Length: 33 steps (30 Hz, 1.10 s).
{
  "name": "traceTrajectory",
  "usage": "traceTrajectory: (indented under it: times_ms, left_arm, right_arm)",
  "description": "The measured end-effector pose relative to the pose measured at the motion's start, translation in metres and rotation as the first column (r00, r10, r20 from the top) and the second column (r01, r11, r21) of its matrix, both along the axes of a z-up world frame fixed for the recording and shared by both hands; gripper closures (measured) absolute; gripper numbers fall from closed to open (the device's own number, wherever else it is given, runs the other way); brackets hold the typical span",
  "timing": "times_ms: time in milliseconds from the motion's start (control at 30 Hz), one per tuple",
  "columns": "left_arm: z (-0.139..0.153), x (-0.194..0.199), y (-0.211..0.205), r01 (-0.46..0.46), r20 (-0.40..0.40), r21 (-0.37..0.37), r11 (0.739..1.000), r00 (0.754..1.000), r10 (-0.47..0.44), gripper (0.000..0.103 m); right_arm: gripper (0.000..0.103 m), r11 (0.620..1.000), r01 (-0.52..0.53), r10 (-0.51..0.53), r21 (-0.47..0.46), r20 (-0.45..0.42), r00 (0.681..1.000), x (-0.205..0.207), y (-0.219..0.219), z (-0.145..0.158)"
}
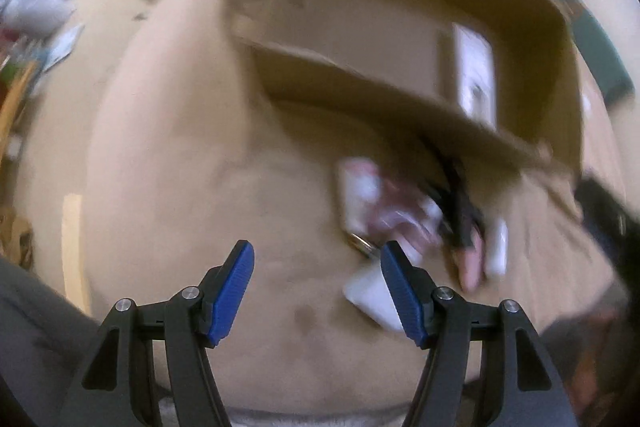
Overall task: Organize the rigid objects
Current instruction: 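Grasp the white charger plug with the left tool while the right tool grasps the earbud case, then lower the charger and earbud case into the box and open both tools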
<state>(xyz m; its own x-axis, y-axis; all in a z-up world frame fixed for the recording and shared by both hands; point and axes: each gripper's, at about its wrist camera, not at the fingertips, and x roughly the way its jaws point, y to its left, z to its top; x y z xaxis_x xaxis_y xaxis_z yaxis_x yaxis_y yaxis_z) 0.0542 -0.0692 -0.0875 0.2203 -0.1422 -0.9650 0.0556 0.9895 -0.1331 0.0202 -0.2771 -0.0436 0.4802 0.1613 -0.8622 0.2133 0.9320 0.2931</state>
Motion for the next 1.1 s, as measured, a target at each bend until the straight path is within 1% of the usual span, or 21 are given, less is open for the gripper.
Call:
traceTrajectory:
  times_ms: [33, 67, 167, 267, 367, 467, 500, 533, 600, 633, 667, 733, 767, 800, 933, 1033, 1067, 1100]
  left_arm:
    - [-0.002, -0.004, -0.012, 0.062, -0.004, 0.018, 0.998, 0.998, -0.062, 0.040]
    - [-0.006, -0.009, -0.029, 0.148, -0.010, 0.052, 0.988, 0.989, -0.148, 0.040]
    - [-0.016, -0.019, -0.055, 0.271, -0.034, 0.098, 0.958, 0.963, -0.269, 0.040]
    - [-0.028, -0.023, -0.069, 0.326, -0.070, 0.119, 0.938, 0.945, -0.319, 0.040]
    - [-0.034, -0.026, -0.078, 0.355, -0.071, 0.135, 0.925, 0.935, -0.349, 0.040]
    - [-0.035, -0.029, -0.084, 0.369, -0.063, 0.134, 0.920, 0.929, -0.363, 0.040]
    - [-0.035, -0.030, -0.085, 0.371, -0.062, 0.136, 0.919, 0.929, -0.366, 0.044]
    - [-0.036, -0.030, -0.085, 0.373, -0.060, 0.132, 0.919, 0.928, -0.368, 0.046]
    - [-0.036, -0.028, -0.086, 0.375, -0.058, 0.123, 0.919, 0.927, -0.371, 0.046]
    - [-0.035, -0.028, -0.087, 0.376, -0.060, 0.120, 0.919, 0.927, -0.371, 0.046]
    - [-0.034, -0.027, -0.085, 0.372, -0.060, 0.116, 0.921, 0.928, -0.367, 0.046]
    - [-0.031, -0.026, -0.081, 0.354, -0.057, 0.111, 0.929, 0.935, -0.349, 0.046]
    - [-0.027, -0.025, -0.075, 0.340, -0.057, 0.104, 0.935, 0.940, -0.335, 0.046]
    - [-0.025, -0.024, -0.071, 0.323, -0.057, 0.096, 0.941, 0.946, -0.319, 0.046]
    - [-0.019, -0.021, -0.053, 0.270, -0.045, 0.093, 0.959, 0.963, -0.266, 0.047]
    - [-0.015, -0.018, -0.043, 0.228, -0.042, 0.085, 0.970, 0.973, -0.225, 0.047]
    - [-0.014, -0.018, -0.039, 0.215, -0.040, 0.083, 0.973, 0.976, -0.212, 0.047]
    - [-0.013, -0.018, -0.037, 0.205, -0.039, 0.080, 0.975, 0.978, -0.203, 0.047]
  right_arm:
    - [0.000, 1.000, 0.000, 0.000, 0.001, -0.006, 1.000, 0.000, 0.000, -0.001]
    - [0.000, 1.000, -0.001, 0.001, 0.000, -0.011, 1.000, 0.000, 0.001, -0.002]
    - [0.000, 1.000, 0.003, -0.003, -0.003, -0.023, 1.000, 0.000, -0.001, -0.004]
    - [0.000, 0.999, 0.032, -0.032, 0.004, -0.031, 0.999, -0.001, -0.009, -0.005]
    - [0.000, 0.998, 0.061, -0.059, 0.034, -0.061, 0.996, -0.002, -0.017, -0.010]
    - [0.000, 0.994, 0.084, -0.077, 0.068, -0.093, 0.993, -0.002, -0.024, -0.018]
    - [0.000, 0.992, 0.088, -0.079, 0.086, -0.102, 0.992, -0.002, -0.026, -0.020]
    - [0.000, 0.989, 0.093, -0.079, 0.117, -0.120, 0.990, -0.002, -0.028, -0.024]
    - [0.000, 0.979, 0.101, -0.071, 0.175, -0.174, 0.982, -0.001, -0.033, -0.038]
    - [0.003, 0.971, 0.115, -0.068, 0.209, -0.216, 0.974, -0.001, -0.035, -0.048]
    - [0.023, 0.961, 0.131, -0.068, 0.245, -0.251, 0.966, -0.001, -0.038, -0.057]
    - [0.039, 0.939, 0.165, -0.061, 0.301, -0.324, 0.944, -0.002, -0.040, -0.075]
    - [0.042, 0.934, 0.166, -0.052, 0.315, -0.341, 0.939, -0.002, -0.038, -0.081]
    - [0.042, 0.934, 0.154, -0.036, 0.323, -0.344, 0.938, -0.001, -0.035, -0.084]
    - [0.042, 0.954, 0.096, 0.013, 0.284, -0.359, 0.933, 0.004, -0.018, -0.091]
    - [0.059, 0.965, 0.074, 0.024, 0.251, -0.367, 0.930, 0.006, -0.011, -0.093]
    - [0.059, 0.968, 0.069, 0.023, 0.241, -0.360, 0.933, 0.005, -0.010, -0.090]
    - [0.059, 0.976, 0.057, 0.019, 0.210, -0.343, 0.939, 0.004, -0.008, -0.085]
